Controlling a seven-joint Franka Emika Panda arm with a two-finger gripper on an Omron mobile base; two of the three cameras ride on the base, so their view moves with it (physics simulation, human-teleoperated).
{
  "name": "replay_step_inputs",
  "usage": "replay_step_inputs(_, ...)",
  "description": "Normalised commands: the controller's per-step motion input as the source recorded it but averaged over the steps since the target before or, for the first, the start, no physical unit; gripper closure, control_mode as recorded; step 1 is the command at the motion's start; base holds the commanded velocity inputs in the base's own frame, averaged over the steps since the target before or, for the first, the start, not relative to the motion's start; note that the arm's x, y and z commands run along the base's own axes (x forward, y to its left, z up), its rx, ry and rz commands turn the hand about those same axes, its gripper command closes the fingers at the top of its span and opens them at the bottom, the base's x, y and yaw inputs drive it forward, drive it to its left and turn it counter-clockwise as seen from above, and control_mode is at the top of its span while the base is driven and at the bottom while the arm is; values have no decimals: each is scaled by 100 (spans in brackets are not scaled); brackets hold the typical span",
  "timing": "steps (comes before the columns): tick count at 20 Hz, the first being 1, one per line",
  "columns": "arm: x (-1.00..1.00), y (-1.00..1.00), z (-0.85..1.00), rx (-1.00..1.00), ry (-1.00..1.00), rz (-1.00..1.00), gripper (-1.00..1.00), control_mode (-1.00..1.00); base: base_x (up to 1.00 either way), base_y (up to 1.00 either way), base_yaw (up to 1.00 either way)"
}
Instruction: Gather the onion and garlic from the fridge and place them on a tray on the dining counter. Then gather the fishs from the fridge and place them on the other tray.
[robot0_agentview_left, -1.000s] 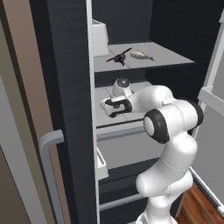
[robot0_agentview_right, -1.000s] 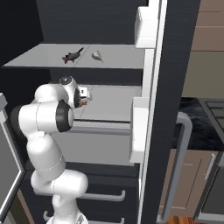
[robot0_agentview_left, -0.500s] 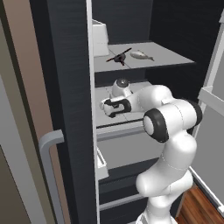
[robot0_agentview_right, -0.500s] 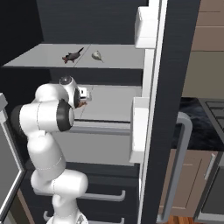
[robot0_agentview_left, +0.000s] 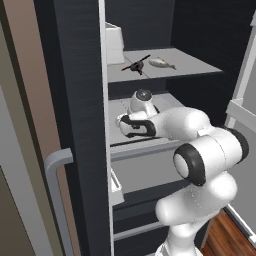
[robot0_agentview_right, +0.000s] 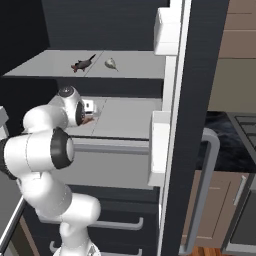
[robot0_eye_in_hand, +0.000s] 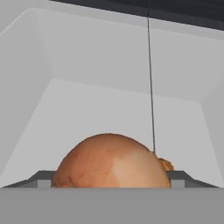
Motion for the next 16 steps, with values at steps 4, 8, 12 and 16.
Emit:
replay_step_inputs(4, -76, 0, 51, 4, 0, 0, 100, -100, 0, 0, 0)
replay_step_inputs(8, -65, 0, 56, 4, 1, 0, 100, -100, 0, 0, 0)
replay_step_inputs(12, -57, 0, 38, 0, 8, 0, 100, -100, 0, 0, 0)
replay_step_inputs(16, -44, -2, 44, 0, 15, 0, 100, -100, 0, 0, 0)
